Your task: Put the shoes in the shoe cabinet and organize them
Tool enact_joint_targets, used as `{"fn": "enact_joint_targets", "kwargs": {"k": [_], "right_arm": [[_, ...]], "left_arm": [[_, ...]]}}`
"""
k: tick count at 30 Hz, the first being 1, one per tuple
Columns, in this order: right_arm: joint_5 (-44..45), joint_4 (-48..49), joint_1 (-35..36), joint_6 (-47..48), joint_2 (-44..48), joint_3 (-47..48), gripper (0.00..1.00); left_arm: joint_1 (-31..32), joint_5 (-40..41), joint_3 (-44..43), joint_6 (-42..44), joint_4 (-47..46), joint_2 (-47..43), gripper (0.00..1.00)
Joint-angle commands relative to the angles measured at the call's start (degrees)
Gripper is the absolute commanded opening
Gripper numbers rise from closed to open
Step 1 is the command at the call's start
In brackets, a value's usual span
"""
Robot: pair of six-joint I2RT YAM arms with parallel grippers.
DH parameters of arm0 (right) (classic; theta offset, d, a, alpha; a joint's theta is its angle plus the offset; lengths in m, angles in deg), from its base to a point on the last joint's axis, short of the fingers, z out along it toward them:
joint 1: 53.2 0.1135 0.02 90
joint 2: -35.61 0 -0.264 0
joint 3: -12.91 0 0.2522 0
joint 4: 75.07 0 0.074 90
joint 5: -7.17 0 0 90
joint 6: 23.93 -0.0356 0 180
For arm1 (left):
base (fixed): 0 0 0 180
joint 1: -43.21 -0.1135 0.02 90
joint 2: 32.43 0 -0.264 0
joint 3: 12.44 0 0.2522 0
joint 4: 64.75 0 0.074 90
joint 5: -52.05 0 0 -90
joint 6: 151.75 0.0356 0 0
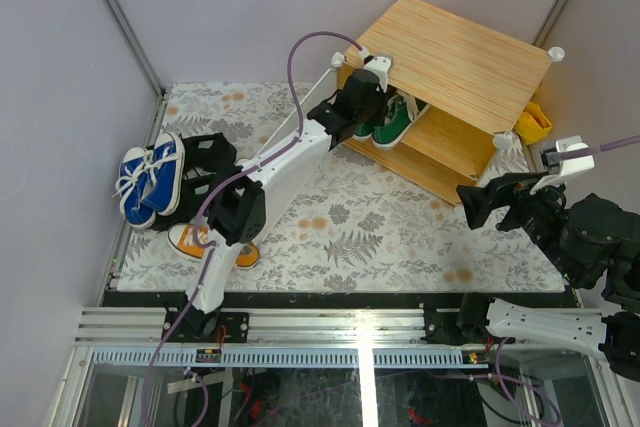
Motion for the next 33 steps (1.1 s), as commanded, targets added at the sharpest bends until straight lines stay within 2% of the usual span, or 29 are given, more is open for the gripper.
{"fn": "enact_joint_targets", "kwargs": {"k": [1,5,8,10,14,15,16,17,20,27,33], "right_arm": [[1.89,0.7,0.12,0.54,0.61,0.49,0.99],[1.67,0.67,0.14,0.5,0.6,0.42,1.0],[1.47,0.73,0.11,0.48,0.57,-0.05,1.0],[1.34,0.87,0.1,0.34,0.65,-0.23,0.99],[0.74,1.32,0.11,0.23,0.84,-0.99,1.0],[0.62,1.4,0.1,0.22,0.81,-1.17,1.0],[0.55,1.51,0.15,0.22,0.83,-1.39,0.99],[0.51,1.59,0.13,0.2,0.86,-1.52,1.0],[0.48,1.82,0.1,0.17,0.81,-1.89,1.0],[0.25,1.94,0.1,-0.06,0.86,-2.08,1.0],[0.52,1.0,0.15,-0.96,1.11,-2.54,1.0]], "left_arm": [[-0.4,0.79,-3.19,1.76,-12.91,-2.9,0.33],[-0.4,1.29,-0.12,2.36,-13.32,-5.05,0.53],[-0.28,1.35,2.8,2.53,-13.43,-7.65,0.59],[-0.27,1.12,5.16,2.57,-13.59,-9.87,0.68],[-0.29,1.02,10.37,2.79,-15.01,-14.96,0.72],[-0.2,1.01,11.58,2.89,-15.31,-16.22,0.78],[-0.24,0.73,12.79,3.06,-15.76,-17.38,0.93],[-0.24,0.49,13.97,3.16,-16.2,-18.63,0.97],[-0.18,-0.6,16.71,3.34,-17.09,-21.01,1.0],[-0.31,-0.56,20.69,3.69,-17.22,-20.7,1.0],[-0.31,2.58,15.4,2.3,-6.51,-15.43,1.0]]}}
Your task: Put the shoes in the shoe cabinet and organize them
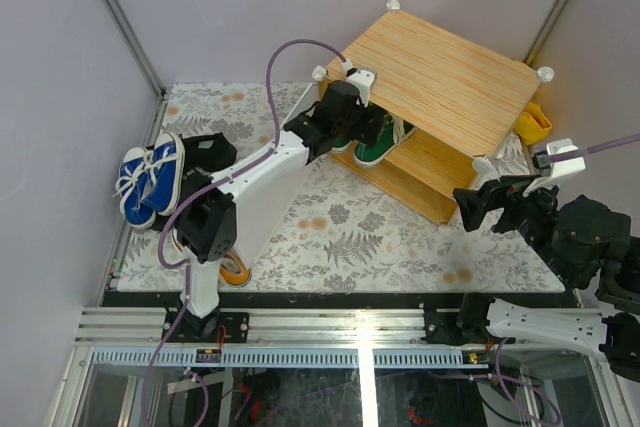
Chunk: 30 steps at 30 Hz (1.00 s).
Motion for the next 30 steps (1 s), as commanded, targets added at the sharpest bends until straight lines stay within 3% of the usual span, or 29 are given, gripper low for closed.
{"fn": "enact_joint_targets", "kwargs": {"k": [1,7,17,25,30], "right_arm": [[0.68,0.94,0.15,-0.81,0.87,-0.71,1.0],[1.19,0.97,0.11,-0.82,1.21,-1.33,1.0],[1.3,0.52,0.16,-0.85,1.12,-1.43,0.99],[1.41,-0.09,0.18,-1.39,1.26,-1.6,1.0],[1.68,-0.2,0.11,-1.48,1.12,-1.8,1.0]], "left_arm": [[-0.24,2.51,-6.27,-2.23,-0.75,0.69,1.0],[-0.24,3.16,-2.48,-1.89,-1.45,-0.21,1.0],[-0.33,-2.06,17.01,-1.35,-25.57,-8.07,1.0],[-0.41,-2.37,17.57,2.09,-31.1,-4.84,1.0],[-0.4,-0.83,22.7,3.04,-38.33,-7.19,1.0]]}}
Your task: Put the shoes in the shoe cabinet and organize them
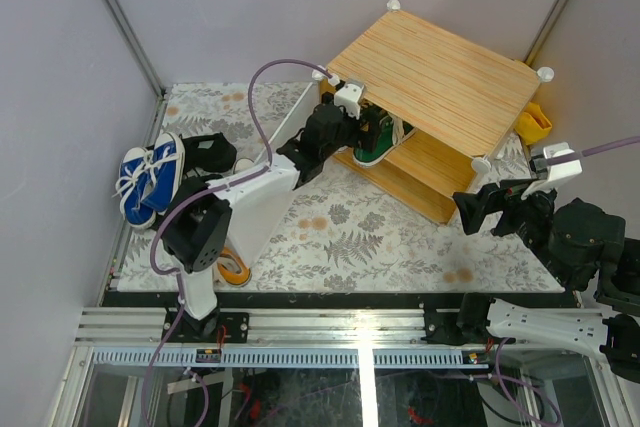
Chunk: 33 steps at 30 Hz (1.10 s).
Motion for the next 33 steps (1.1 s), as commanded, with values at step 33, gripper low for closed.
{"fn": "enact_joint_targets", "kwargs": {"k": [33], "right_arm": [[0.4,4.87,0.1,0.42,-1.65,-3.21,0.99]], "left_arm": [[0.48,3.42,27.69,-3.88,-11.47,-26.75,0.8]]}}
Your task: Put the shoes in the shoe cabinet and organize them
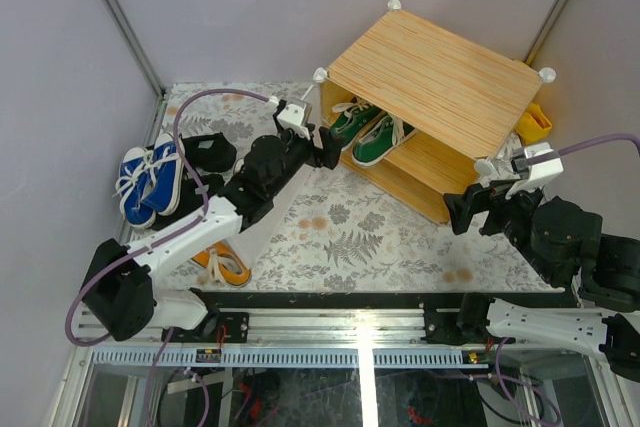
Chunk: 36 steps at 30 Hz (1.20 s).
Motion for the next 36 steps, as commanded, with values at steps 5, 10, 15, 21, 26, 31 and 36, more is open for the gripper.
{"fn": "enact_joint_targets", "kwargs": {"k": [5,10,15,21,26,31,36], "right_arm": [[0.84,2.97,0.11,0.19,-0.7,-0.4,0.99],[1.18,3.35,0.17,0.82,-1.02,-0.42,0.99],[1.14,3.47,0.17,0.73,-1.17,-0.94,0.99],[0.78,3.45,0.12,0.25,-0.02,-1.38,1.0],[1.01,2.98,0.15,-0.17,1.0,-1.73,0.99],[1.0,3.47,0.12,-0.21,1.45,-2.25,0.99],[0.67,3.41,0.13,-0.34,1.24,-2.48,0.99]], "left_arm": [[0.04,2.12,-4.38,3.01,-1.64,8.83,0.71],[0.8,2.11,-8.35,4.8,-0.24,8.53,0.74],[4.23,5.43,-13.06,7.62,5.98,9.57,0.76],[6.16,10.27,-21.61,7.33,17.0,11.6,0.79],[6.24,11.56,-24.17,3.89,23.33,10.87,0.79],[7.11,12.08,-18.17,1.14,21.22,9.08,0.73],[7.07,13.51,-17.17,1.01,19.95,10.55,0.57]]}}
